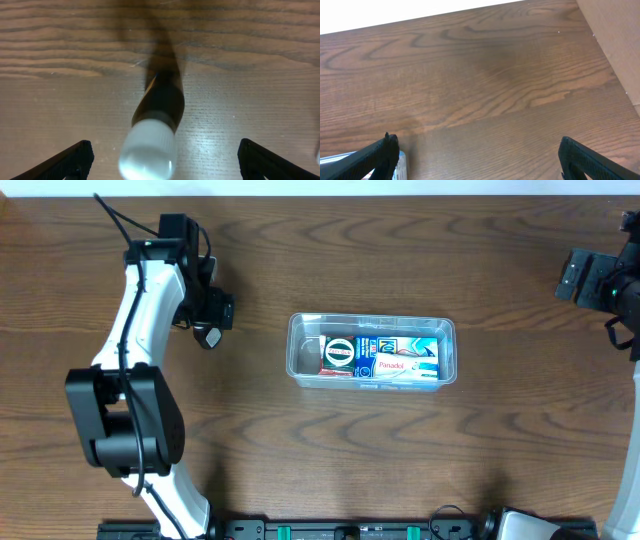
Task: Pack container
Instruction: 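Grasp the white-capped dark bottle with left gripper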
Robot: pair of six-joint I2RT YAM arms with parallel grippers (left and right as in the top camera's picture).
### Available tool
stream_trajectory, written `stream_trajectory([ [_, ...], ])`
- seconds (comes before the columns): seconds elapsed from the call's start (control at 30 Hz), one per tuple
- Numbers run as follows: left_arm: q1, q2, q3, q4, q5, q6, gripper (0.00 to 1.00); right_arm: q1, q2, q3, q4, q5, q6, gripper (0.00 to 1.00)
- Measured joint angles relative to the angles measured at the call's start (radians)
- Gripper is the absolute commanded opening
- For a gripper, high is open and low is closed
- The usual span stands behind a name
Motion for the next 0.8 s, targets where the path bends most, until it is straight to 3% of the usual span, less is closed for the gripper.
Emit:
stream_trajectory([
  [0.07, 0.0, 0.014, 0.0, 0.006, 0.002, 0.005, 0.91, 0.0, 0.0, 0.0, 0.0, 0.0, 0.0, 0.99],
  [0.3, 0.0, 0.038, 0.0, 0.011, 0.006, 0.019, 0.7, 0.0, 0.0, 0.0, 0.0, 0.0, 0.0, 0.99],
  [0.57, 0.0, 0.038, 0.0, 0.011, 0.014, 0.018, 0.37, 0.0, 0.0, 0.0, 0.0, 0.0, 0.0, 0.99],
  [0.8, 0.0, 0.038, 0.0, 0.008, 0.018, -0.006, 0.23, 0.0, 0.0, 0.0, 0.0, 0.0, 0.0, 0.99],
])
